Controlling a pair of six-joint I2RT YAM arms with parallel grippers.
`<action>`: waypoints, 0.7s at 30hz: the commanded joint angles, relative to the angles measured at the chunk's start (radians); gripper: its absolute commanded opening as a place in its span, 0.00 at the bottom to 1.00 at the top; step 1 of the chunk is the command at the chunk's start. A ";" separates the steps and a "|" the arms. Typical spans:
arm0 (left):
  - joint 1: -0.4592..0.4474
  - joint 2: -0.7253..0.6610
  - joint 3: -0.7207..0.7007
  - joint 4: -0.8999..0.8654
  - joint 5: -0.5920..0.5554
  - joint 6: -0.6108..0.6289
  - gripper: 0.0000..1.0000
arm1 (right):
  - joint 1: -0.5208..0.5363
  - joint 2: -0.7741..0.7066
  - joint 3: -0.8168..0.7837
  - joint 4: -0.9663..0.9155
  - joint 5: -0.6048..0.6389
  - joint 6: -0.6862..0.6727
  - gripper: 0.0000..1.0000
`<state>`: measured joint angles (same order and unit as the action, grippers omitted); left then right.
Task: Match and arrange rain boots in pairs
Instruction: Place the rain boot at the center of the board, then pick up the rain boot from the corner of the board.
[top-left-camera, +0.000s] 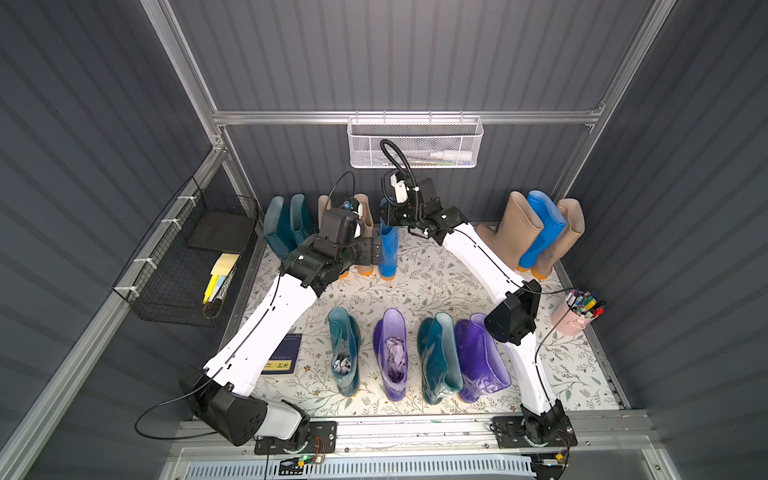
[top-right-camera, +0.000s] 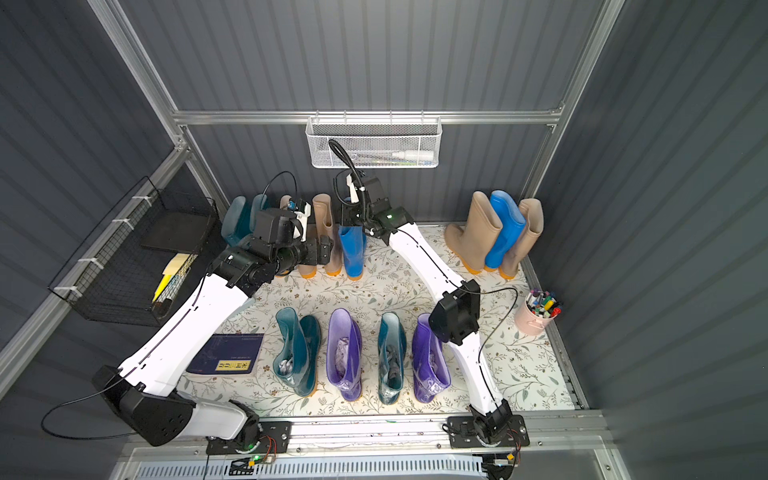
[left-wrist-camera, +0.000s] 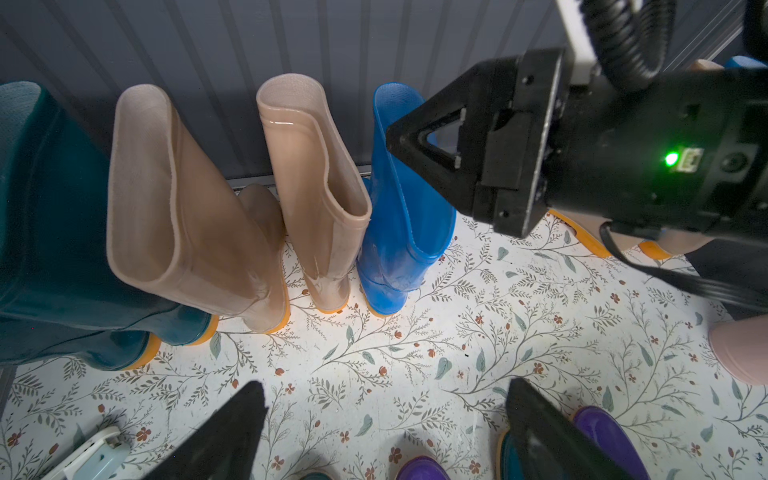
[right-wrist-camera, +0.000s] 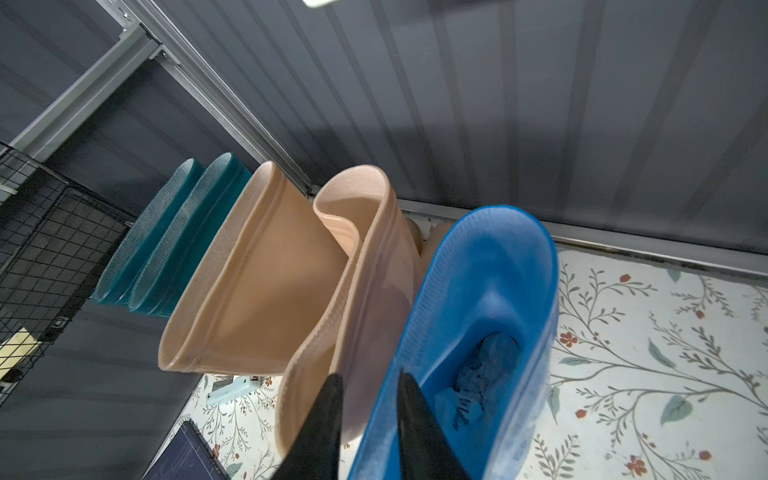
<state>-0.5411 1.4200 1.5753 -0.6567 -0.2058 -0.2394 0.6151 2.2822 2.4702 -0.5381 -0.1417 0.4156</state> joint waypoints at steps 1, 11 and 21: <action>0.007 -0.029 0.001 0.017 0.014 0.012 0.93 | -0.001 -0.079 -0.028 0.027 0.011 -0.032 0.28; 0.007 -0.032 0.011 0.053 0.064 0.016 0.93 | -0.039 -0.269 -0.210 0.036 0.024 -0.120 0.32; 0.007 -0.047 -0.021 0.148 0.162 0.022 0.94 | -0.181 -0.539 -0.463 0.008 0.052 -0.225 0.38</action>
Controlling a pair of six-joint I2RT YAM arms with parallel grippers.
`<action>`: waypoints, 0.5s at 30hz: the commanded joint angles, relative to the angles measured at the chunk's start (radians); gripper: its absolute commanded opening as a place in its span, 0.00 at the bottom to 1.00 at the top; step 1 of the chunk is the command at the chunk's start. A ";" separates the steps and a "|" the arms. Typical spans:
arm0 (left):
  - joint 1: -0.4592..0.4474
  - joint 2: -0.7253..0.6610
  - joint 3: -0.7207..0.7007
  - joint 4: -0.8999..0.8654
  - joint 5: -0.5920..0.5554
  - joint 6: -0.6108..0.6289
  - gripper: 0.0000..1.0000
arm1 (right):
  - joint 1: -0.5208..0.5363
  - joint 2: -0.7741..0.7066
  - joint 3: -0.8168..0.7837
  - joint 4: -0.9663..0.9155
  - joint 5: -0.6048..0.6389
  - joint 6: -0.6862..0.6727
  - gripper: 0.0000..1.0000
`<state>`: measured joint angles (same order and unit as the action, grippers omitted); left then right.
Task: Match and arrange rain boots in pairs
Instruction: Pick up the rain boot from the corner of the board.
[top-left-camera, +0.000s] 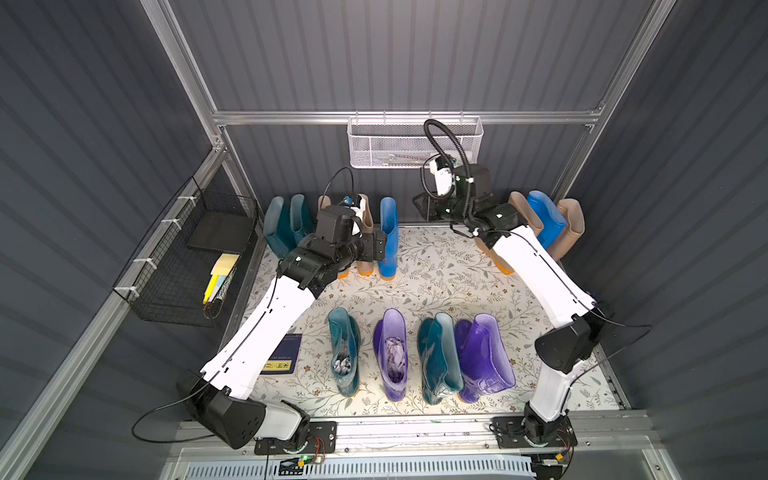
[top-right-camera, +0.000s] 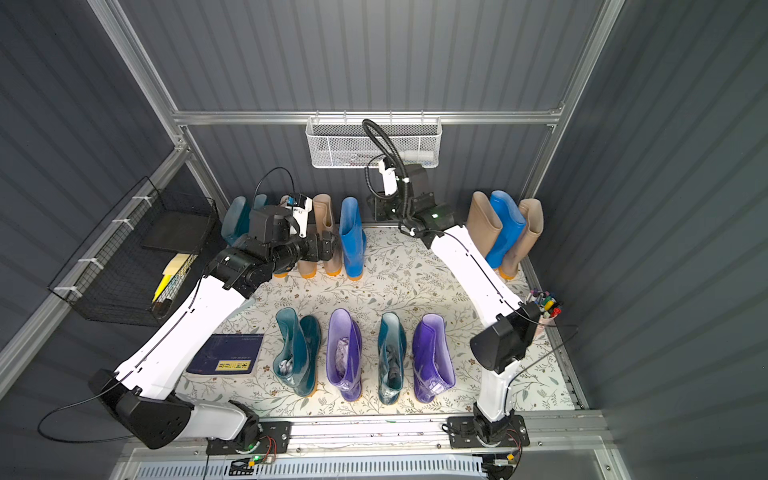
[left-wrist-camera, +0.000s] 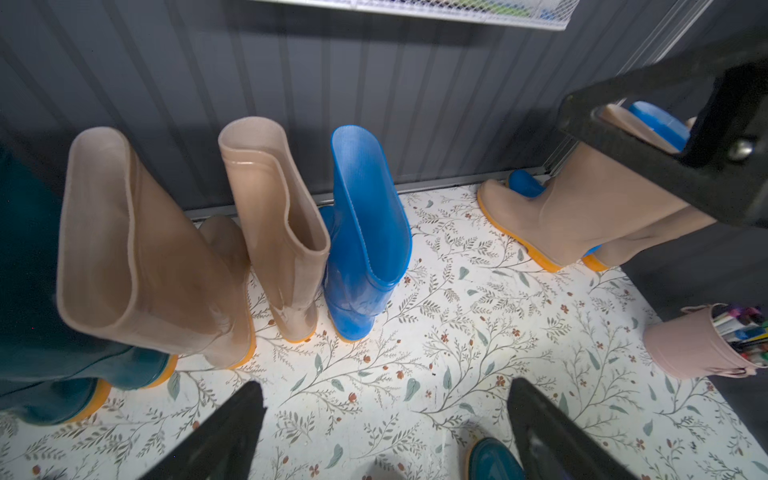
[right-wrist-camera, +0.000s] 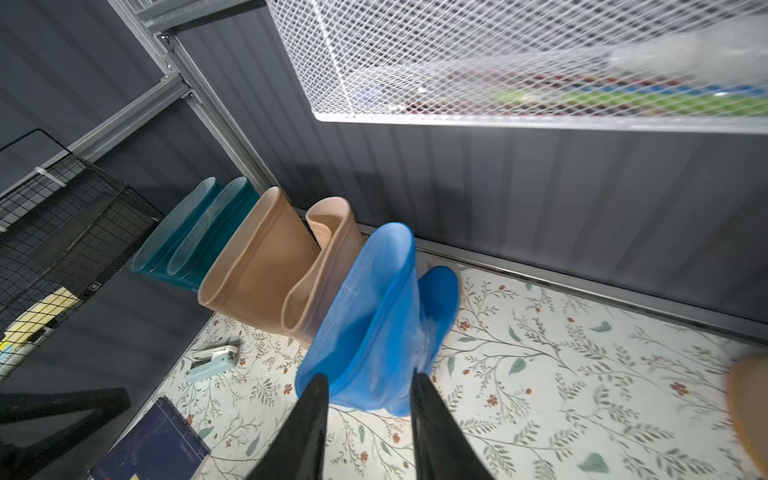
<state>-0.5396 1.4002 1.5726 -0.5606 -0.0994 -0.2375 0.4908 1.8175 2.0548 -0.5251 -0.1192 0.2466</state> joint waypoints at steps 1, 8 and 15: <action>0.005 -0.028 -0.027 0.069 0.080 0.015 0.94 | -0.087 -0.102 -0.075 -0.009 0.033 -0.064 0.38; 0.001 0.007 -0.041 0.168 0.233 -0.053 0.94 | -0.302 -0.213 -0.164 -0.081 0.068 -0.121 0.40; -0.028 0.043 -0.031 0.208 0.309 -0.067 0.94 | -0.503 -0.230 -0.179 -0.112 0.056 -0.127 0.45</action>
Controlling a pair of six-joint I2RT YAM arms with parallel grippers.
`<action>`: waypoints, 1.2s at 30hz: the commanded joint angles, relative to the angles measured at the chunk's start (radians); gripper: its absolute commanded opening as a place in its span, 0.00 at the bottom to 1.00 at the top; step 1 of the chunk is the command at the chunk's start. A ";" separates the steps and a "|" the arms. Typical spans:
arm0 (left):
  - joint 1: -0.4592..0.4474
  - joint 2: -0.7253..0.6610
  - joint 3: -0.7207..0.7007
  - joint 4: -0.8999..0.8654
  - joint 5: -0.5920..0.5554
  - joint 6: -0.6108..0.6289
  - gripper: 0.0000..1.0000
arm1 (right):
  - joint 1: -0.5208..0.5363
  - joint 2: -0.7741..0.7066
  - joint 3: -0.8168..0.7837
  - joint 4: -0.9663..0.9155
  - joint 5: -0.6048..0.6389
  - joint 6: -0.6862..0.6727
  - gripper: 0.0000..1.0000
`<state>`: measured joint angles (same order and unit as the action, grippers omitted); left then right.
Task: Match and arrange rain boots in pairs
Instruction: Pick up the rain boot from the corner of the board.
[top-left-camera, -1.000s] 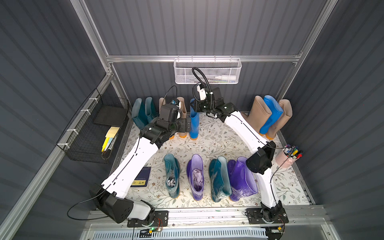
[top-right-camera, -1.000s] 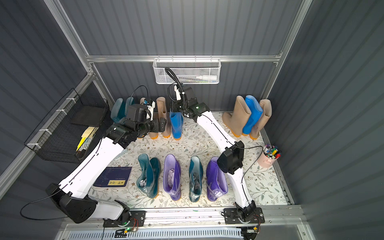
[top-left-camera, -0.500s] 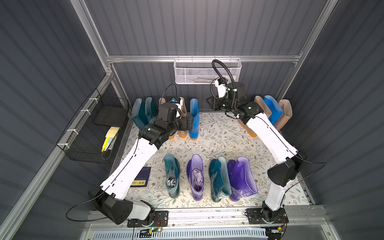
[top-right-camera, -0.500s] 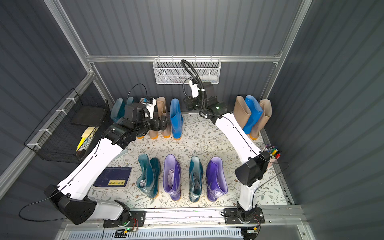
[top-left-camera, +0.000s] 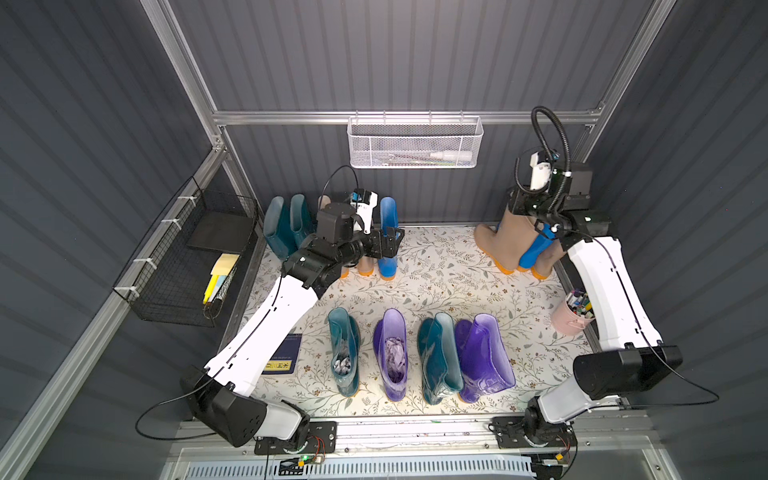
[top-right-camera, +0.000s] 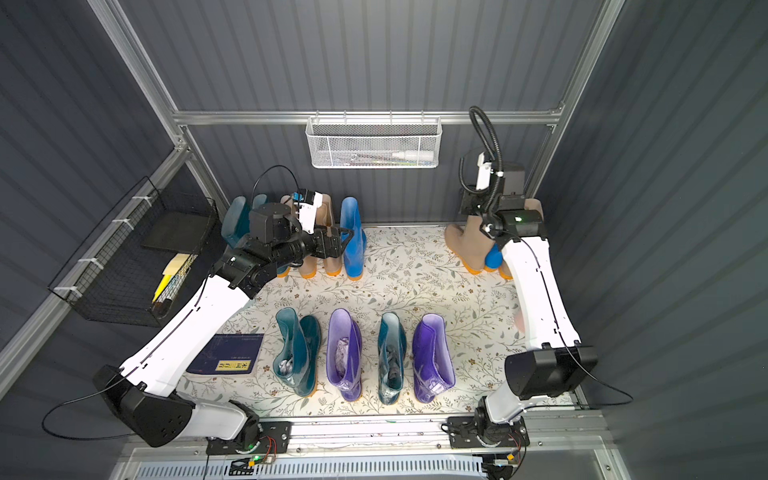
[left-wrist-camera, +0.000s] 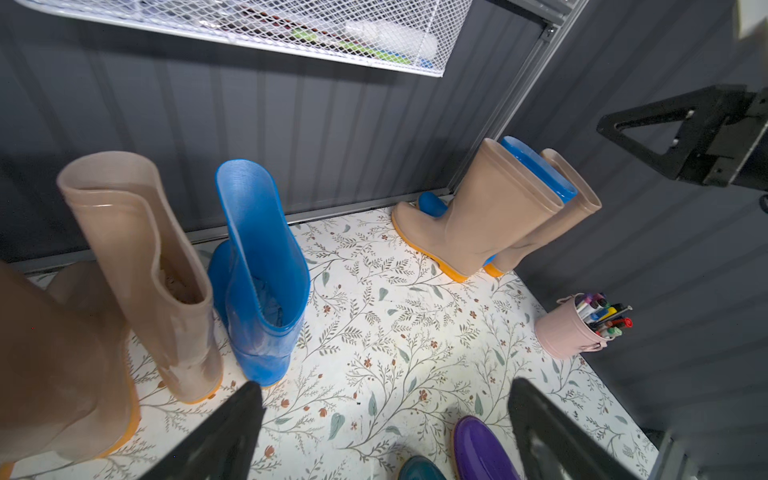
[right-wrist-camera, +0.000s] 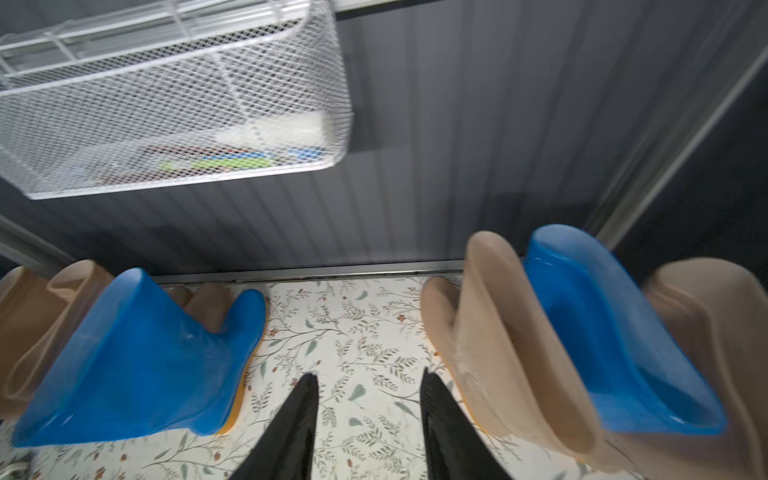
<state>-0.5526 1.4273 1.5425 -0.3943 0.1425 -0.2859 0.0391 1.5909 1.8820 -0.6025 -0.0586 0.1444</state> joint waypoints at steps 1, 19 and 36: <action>-0.023 0.019 -0.004 0.052 0.082 -0.022 0.94 | -0.077 0.002 -0.005 -0.038 0.001 -0.025 0.45; -0.140 0.000 -0.173 0.179 0.114 -0.070 0.94 | -0.233 0.142 0.085 -0.096 0.032 -0.091 0.69; -0.145 -0.024 -0.185 0.158 0.123 -0.030 0.94 | -0.237 0.023 -0.179 0.011 0.069 -0.034 0.72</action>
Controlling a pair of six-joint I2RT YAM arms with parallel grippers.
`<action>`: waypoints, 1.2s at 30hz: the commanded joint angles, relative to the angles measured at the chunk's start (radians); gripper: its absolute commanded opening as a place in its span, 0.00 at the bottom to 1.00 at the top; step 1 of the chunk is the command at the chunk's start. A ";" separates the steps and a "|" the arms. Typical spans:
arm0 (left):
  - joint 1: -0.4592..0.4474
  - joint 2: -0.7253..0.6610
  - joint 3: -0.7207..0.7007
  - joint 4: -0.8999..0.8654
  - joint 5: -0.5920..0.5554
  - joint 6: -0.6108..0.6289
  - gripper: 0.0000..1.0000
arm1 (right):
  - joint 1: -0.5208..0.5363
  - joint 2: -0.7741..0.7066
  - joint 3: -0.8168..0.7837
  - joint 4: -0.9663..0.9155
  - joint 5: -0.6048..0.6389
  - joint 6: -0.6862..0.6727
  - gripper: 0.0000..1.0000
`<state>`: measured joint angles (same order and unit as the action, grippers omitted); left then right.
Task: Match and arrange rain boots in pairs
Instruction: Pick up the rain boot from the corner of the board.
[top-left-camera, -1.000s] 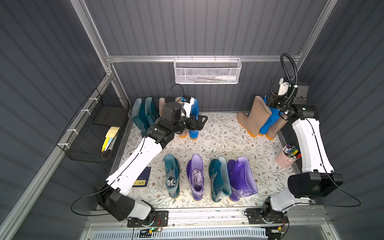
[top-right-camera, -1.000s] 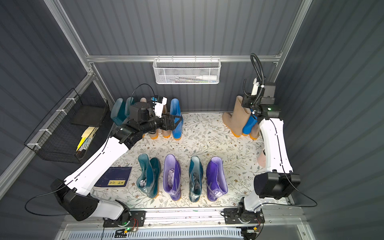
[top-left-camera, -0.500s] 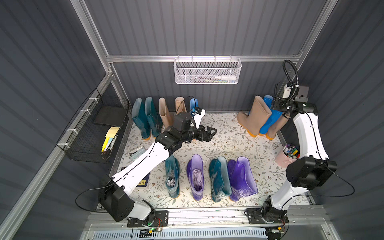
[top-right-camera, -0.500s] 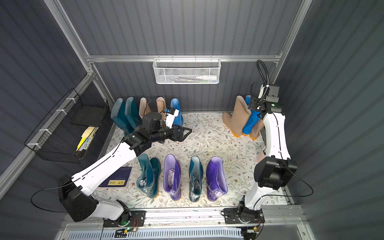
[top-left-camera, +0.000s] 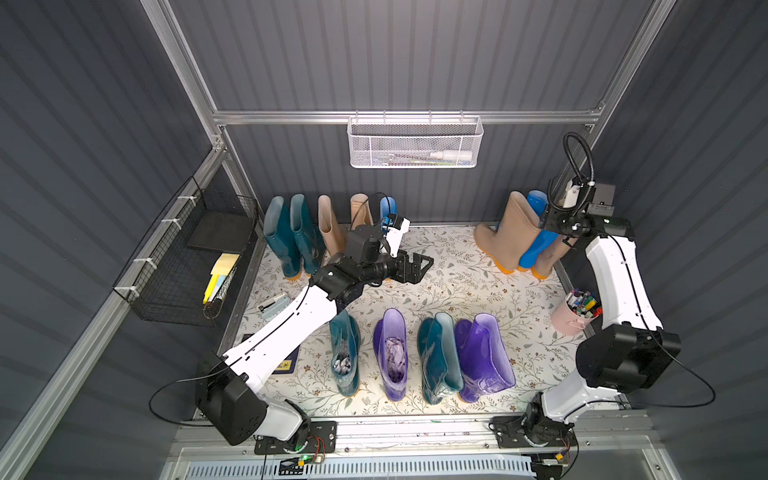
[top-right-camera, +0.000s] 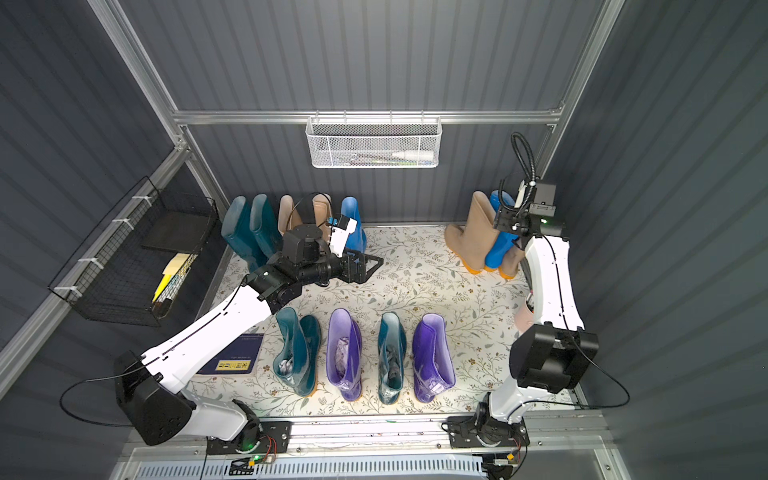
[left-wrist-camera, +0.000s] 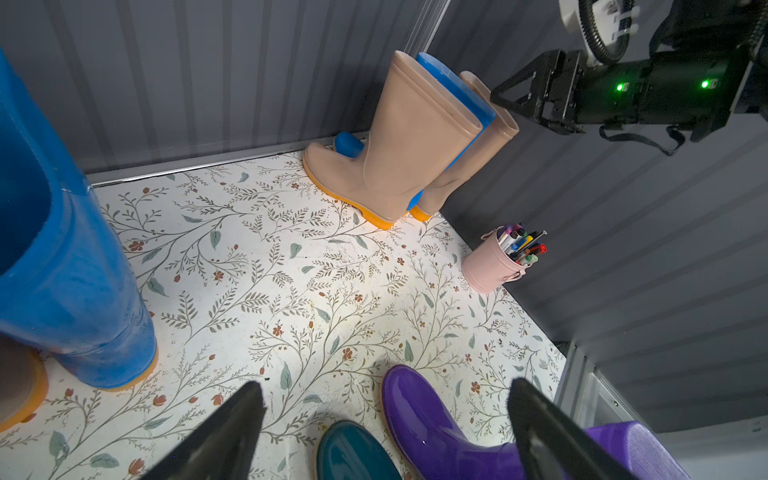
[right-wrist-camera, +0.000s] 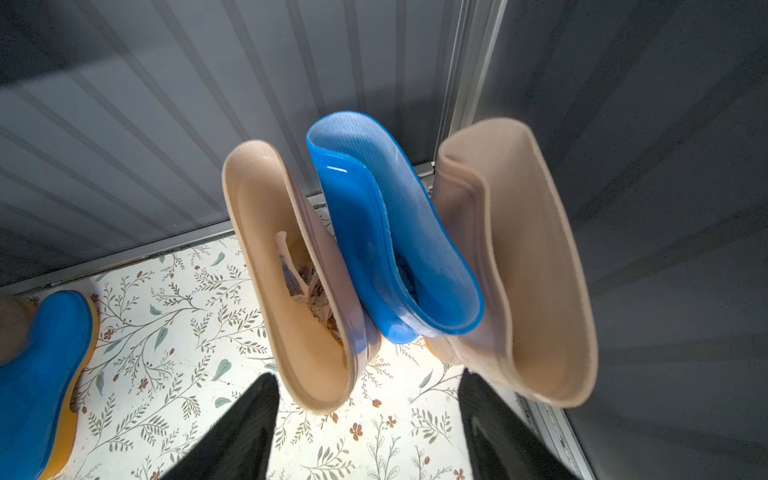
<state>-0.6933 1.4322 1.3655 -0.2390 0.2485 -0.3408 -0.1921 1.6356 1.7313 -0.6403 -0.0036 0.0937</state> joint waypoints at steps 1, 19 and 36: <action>-0.005 -0.029 -0.005 0.002 0.016 0.026 0.94 | -0.006 -0.026 -0.033 0.050 0.021 0.018 0.72; -0.005 -0.020 0.005 -0.006 0.017 0.022 0.94 | -0.012 -0.083 -0.185 0.177 0.076 0.068 0.75; -0.006 0.013 0.036 -0.029 0.006 0.021 0.94 | -0.073 -0.005 -0.217 0.300 0.018 0.095 0.74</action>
<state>-0.6933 1.4319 1.3670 -0.2504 0.2481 -0.3408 -0.2573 1.6058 1.4979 -0.3614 0.0402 0.1753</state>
